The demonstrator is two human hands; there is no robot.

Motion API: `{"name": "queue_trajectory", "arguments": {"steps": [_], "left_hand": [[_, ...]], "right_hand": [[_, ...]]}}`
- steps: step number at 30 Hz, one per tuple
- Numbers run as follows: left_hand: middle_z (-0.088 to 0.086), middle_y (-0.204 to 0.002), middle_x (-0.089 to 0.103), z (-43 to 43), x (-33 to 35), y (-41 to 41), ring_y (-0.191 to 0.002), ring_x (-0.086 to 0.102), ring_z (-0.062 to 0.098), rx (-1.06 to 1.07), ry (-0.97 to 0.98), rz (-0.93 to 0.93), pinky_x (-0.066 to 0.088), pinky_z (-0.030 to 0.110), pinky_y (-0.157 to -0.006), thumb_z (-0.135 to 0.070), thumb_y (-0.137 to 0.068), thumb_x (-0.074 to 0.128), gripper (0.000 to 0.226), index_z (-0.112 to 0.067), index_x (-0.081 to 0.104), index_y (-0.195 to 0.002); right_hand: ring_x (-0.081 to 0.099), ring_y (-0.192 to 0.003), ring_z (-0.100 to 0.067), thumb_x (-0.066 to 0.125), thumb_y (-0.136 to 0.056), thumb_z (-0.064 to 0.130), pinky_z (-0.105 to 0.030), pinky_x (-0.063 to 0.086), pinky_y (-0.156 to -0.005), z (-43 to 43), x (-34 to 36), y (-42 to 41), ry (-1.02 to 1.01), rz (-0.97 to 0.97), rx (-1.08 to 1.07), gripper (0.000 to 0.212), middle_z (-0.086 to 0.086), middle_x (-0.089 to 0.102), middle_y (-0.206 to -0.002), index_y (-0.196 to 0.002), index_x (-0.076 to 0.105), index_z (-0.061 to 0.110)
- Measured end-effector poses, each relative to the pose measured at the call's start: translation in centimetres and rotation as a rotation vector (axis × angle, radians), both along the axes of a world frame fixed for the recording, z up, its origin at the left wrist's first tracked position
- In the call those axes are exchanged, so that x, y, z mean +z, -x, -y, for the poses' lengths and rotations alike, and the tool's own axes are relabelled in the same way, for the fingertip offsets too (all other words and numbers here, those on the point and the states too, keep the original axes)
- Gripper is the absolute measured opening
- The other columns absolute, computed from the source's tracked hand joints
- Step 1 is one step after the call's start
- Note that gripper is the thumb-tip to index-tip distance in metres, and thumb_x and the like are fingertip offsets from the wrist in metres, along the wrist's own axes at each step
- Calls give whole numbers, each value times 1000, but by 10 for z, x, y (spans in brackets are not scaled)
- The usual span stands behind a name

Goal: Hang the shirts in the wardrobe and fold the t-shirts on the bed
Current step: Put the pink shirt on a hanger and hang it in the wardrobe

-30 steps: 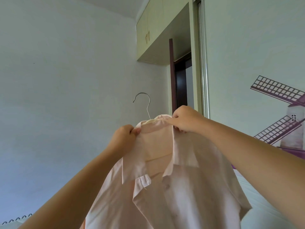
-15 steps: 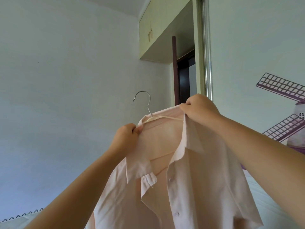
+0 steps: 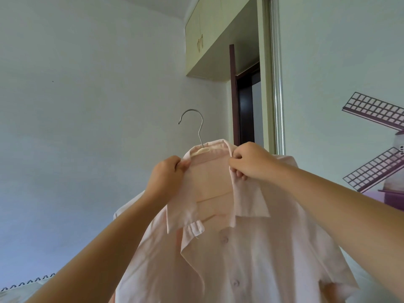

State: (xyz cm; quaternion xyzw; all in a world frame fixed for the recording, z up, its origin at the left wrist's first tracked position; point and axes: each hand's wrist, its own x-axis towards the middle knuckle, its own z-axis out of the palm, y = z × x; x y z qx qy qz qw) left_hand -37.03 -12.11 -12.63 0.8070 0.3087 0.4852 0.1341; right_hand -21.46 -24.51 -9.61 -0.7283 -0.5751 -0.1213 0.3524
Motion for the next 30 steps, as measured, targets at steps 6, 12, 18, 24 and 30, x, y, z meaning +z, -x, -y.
{"name": "queue_trajectory", "arguments": {"steps": [6,12,18,24,30], "left_hand": [[-4,-64,47,4,-1,-4,-62,43,16,-25,-8,-8,30,25,-52,-28,-99,44,31,-13,48,-72],[-5,-64,46,15,-4,-10,-69,44,22,-69,-97,-4,27,27,-50,-26,-99,44,24,-11,51,-81],[4,-77,56,22,-10,-11,-84,55,33,0,-217,-35,29,30,-61,-30,-95,51,23,-8,57,-89],[4,-75,56,47,-16,-9,-67,53,26,347,-725,-245,30,30,-61,-57,-76,56,44,-13,52,-81],[-5,-60,40,40,-24,-10,-60,48,20,477,-506,-512,19,26,-49,-15,-85,48,18,-18,34,-75]], "right_hand": [[46,-59,-15,53,-92,22,-29,35,-59,7,10,3,-265,358,60,26,4,49,-64,-68,49,16],[53,-92,-21,61,-88,39,-31,39,-77,-1,23,12,-21,292,121,33,-4,57,-101,-103,55,11],[38,-63,-19,55,-94,26,-25,25,-52,-8,26,17,-29,111,121,36,-10,49,-68,-69,51,1],[34,-54,-13,58,-93,24,-25,26,-51,-14,28,19,-77,28,109,34,-7,44,-64,-67,55,2],[37,-50,-10,57,-93,18,-24,27,-49,-16,33,17,-159,-55,118,42,-1,54,-65,-56,37,12]]}}
